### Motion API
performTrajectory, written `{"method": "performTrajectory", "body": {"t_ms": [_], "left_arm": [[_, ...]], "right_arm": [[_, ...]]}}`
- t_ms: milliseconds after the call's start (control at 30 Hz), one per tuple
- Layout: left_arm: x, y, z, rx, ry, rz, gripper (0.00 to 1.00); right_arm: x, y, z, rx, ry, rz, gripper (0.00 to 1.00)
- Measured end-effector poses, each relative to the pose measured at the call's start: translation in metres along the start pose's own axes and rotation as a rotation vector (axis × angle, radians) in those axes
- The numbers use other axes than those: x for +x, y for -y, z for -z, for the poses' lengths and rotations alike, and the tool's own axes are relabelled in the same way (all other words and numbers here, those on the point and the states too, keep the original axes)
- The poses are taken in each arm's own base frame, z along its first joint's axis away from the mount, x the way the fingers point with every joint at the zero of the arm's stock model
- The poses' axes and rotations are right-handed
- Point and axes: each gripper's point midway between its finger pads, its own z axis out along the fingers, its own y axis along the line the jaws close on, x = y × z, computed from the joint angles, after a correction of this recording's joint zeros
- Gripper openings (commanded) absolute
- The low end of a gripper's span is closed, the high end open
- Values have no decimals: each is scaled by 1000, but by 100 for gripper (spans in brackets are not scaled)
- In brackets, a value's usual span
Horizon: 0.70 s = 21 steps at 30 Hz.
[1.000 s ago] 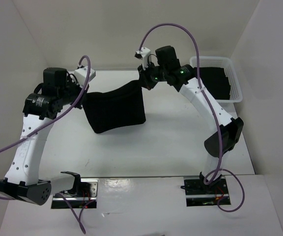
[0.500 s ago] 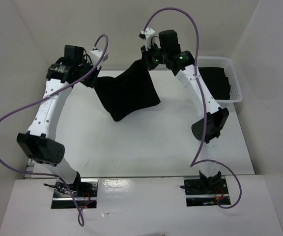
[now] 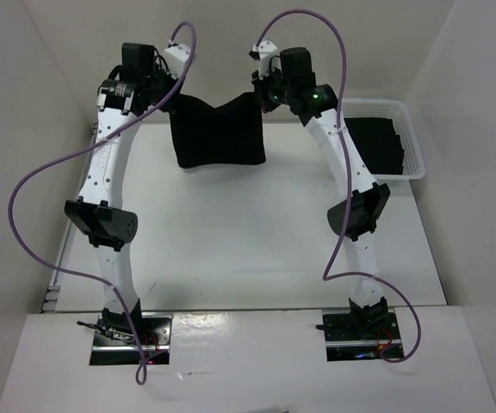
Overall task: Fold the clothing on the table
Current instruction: Flatten the skirt out
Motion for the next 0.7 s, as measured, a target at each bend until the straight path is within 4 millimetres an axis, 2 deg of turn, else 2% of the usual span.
{"method": "performTrajectory", "body": {"t_ms": [167,233,333,500,700], "left_arm": [[-56,-17,18,-54,159,-8,7],[-65,-17,26,-59,192,-14,7],[-58,-6,29,-4,169,-9,5],[-32,15,23,97,74,14,4],[-23,22,22,127,41,33,4]], "right_arm": [[-11,4,6,25,26,1,0],[-11,5,6,29,25,-1,0],[-10,4,5,24,22,-1,0],[-3,0,6,6,2,0,0],[-1,2,7,20,-6,0,0]]}}
